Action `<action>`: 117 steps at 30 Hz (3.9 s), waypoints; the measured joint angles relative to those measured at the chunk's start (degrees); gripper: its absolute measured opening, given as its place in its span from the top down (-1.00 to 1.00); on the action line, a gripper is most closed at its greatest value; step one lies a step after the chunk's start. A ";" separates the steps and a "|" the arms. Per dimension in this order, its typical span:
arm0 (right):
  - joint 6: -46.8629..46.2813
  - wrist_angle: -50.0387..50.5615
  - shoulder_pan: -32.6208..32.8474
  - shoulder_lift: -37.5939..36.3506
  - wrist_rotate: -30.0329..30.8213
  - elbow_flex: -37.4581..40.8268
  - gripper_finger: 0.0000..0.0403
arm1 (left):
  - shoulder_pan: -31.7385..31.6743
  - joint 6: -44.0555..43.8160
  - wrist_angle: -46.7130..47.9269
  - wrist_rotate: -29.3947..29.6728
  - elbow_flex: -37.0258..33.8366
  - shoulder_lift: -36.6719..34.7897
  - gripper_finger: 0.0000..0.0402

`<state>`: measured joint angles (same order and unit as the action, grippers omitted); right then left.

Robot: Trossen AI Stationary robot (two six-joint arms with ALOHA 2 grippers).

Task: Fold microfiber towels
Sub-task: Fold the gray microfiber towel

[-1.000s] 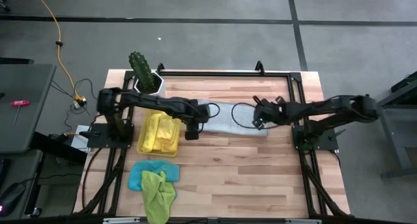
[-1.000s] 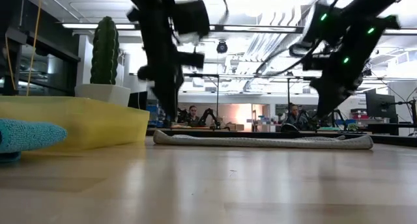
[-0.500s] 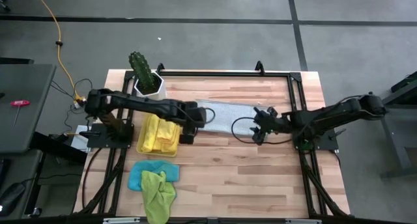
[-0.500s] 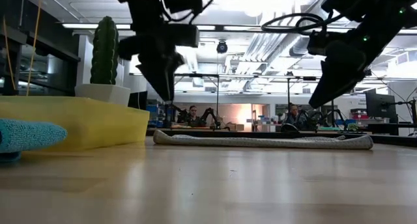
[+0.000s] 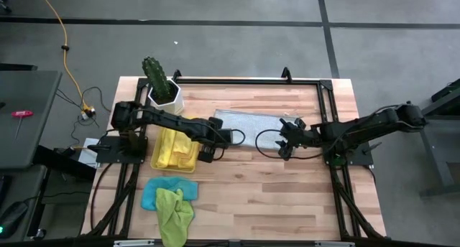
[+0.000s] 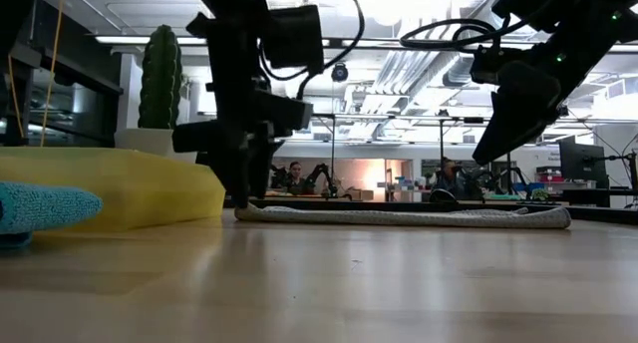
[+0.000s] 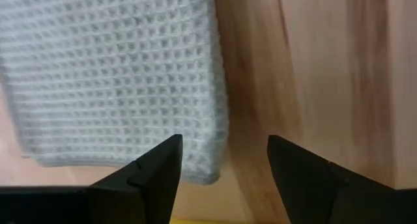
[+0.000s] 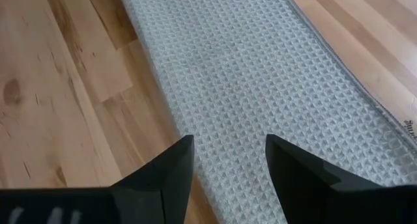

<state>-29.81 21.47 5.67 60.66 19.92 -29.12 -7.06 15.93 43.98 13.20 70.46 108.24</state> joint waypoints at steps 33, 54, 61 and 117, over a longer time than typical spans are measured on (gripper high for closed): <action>2.54 22.58 7.93 4.94 -6.19 -5.62 0.21 | -0.83 -5.87 2.35 -1.13 0.02 3.58 0.94; 10.15 20.42 4.69 23.04 -6.99 -5.88 0.65 | 0.54 -10.57 3.09 -1.92 0.02 3.54 1.00; 2.62 22.93 8.07 19.12 -11.20 -5.69 0.94 | 3.29 -16.47 5.54 -4.87 0.10 3.46 1.00; -16.67 27.78 -1.31 8.39 3.92 -7.28 1.00 | -5.91 -29.27 -2.36 4.58 -5.81 -3.62 1.00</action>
<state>-46.48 49.25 4.36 69.06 23.84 -36.40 -12.97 -13.33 41.61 17.78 64.64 104.62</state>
